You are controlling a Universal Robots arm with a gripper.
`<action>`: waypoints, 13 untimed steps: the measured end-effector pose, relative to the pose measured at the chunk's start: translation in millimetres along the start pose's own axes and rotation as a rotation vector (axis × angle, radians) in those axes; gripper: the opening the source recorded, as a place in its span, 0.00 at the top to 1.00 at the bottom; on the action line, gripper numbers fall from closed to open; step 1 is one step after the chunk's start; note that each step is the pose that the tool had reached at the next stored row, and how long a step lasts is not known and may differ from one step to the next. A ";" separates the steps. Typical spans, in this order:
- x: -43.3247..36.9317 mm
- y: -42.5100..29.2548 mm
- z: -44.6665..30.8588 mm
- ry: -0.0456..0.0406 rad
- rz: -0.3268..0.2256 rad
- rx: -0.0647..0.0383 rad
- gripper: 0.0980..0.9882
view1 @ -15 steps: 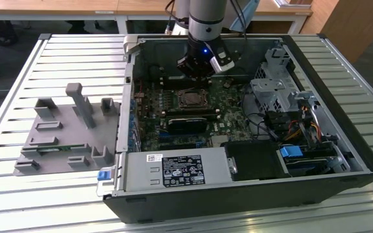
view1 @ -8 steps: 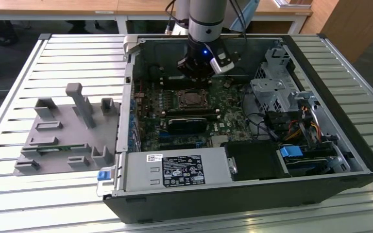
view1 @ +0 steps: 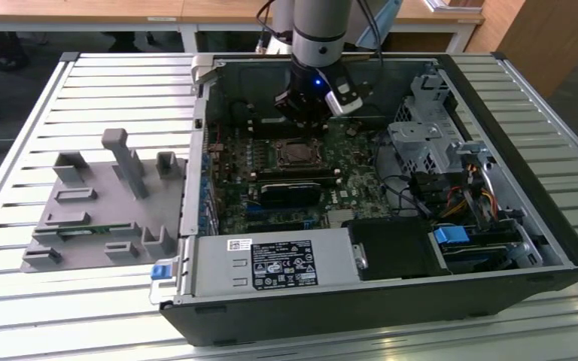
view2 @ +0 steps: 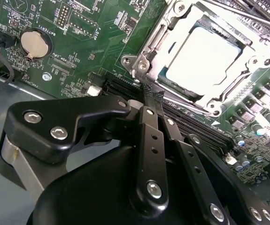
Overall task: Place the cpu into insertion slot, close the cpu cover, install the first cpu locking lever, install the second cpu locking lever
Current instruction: 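Install the first cpu locking lever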
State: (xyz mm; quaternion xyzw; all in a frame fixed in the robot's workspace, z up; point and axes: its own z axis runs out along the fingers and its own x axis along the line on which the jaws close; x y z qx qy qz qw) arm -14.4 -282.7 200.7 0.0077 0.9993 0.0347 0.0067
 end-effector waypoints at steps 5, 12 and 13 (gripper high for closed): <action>0.1 -0.1 1.1 0.0003 0.000 0.003 0.99; 0.0 0.0 0.9 -0.0003 0.000 0.003 0.99; 0.2 0.0 0.8 -0.0003 0.000 0.003 0.99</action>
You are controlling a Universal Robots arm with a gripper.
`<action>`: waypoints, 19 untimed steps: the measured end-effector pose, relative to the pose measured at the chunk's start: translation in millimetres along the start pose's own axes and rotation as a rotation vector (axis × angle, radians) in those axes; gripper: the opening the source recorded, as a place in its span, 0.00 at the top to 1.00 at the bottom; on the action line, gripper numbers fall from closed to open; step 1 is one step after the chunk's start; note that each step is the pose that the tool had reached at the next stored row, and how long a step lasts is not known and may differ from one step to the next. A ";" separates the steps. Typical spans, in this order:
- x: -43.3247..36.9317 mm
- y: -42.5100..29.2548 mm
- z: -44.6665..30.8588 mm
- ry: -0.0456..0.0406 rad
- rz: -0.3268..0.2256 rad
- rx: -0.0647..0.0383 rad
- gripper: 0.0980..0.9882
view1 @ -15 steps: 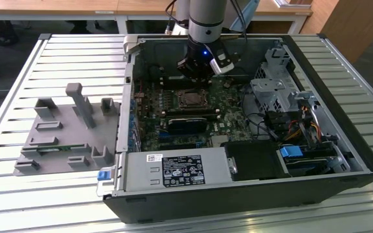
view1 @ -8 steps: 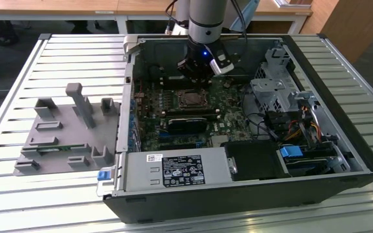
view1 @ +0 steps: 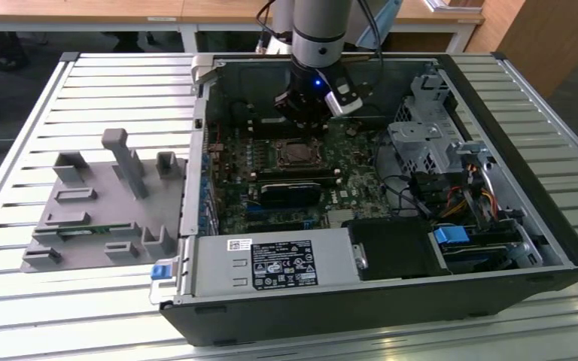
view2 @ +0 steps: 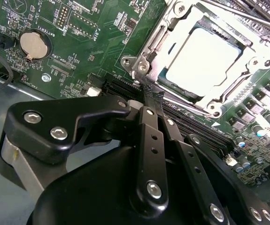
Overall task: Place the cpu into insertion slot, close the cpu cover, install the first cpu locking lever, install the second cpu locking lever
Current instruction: 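Install the first cpu locking lever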
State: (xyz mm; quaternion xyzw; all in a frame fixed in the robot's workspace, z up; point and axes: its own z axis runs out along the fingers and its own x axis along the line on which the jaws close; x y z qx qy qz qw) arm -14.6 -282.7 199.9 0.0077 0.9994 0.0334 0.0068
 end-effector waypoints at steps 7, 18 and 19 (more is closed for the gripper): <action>1.0 -0.2 0.6 0.0005 0.000 0.004 0.99; 0.7 0.2 1.0 -0.0010 0.000 0.010 0.99; 0.7 0.1 0.1 -0.0008 0.000 0.011 0.99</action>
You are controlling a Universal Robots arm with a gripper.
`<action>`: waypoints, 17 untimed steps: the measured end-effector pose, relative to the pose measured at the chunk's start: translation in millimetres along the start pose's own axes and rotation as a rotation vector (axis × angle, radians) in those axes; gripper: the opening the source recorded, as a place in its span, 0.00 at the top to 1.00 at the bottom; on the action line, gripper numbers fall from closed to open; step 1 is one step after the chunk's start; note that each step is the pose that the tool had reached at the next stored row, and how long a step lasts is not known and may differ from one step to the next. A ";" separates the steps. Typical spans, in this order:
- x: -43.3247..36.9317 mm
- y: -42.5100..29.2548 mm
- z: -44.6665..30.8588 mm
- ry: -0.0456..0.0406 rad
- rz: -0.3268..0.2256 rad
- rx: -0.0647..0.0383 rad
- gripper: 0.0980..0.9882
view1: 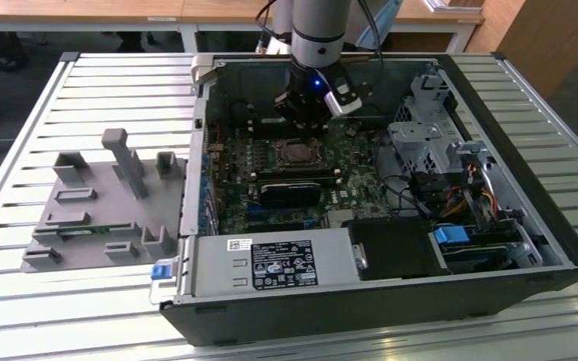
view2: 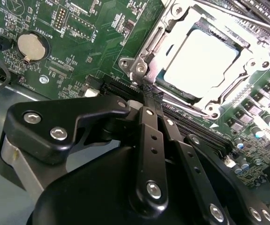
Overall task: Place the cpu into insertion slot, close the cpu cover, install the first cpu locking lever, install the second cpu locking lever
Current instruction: 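Install the first cpu locking lever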
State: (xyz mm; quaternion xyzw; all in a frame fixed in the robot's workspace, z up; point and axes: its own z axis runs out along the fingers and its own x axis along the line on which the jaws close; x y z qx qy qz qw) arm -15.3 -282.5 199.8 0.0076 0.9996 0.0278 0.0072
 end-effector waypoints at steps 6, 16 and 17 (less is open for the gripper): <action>0.1 -0.1 -1.1 0.0008 0.000 0.001 0.99; 0.2 -0.3 2.3 0.0005 0.000 0.032 0.99; 0.2 -0.4 2.8 0.0006 -0.001 0.033 0.99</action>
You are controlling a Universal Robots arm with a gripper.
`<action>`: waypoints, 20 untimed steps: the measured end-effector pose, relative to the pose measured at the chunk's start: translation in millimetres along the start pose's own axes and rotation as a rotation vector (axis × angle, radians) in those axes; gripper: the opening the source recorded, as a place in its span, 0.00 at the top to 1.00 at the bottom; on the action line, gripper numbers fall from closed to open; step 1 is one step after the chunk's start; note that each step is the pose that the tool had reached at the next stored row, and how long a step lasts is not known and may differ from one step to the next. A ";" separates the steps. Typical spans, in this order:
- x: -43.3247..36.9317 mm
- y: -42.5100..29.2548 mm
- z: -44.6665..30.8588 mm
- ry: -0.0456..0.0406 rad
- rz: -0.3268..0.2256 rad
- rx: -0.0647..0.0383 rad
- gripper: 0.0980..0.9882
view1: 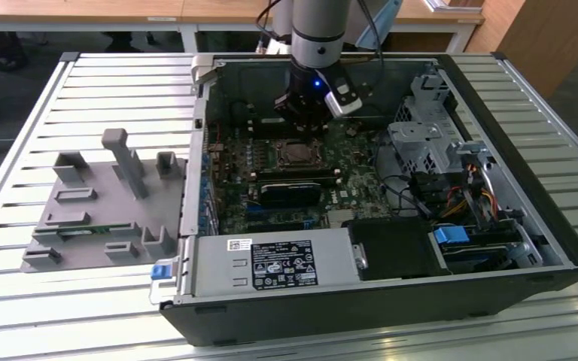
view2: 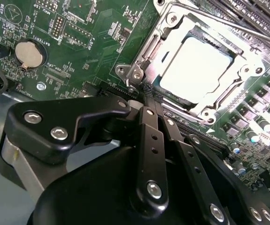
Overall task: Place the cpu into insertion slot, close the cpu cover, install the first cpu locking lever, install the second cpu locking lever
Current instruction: 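Install the first cpu locking lever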
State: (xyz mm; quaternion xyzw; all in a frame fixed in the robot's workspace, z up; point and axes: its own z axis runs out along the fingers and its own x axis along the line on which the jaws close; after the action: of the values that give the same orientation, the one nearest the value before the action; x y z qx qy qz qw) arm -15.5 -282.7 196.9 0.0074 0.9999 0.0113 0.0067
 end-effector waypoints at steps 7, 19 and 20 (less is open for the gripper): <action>0.1 0.1 0.7 0.0001 0.000 -0.017 0.99; -0.1 0.5 -12.6 0.0003 0.001 -0.033 0.99; -0.2 0.5 -12.9 0.0002 0.001 -0.033 0.99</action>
State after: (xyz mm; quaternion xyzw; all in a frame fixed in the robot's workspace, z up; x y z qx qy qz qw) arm -15.5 -282.5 209.8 0.0076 0.9996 0.0276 0.0068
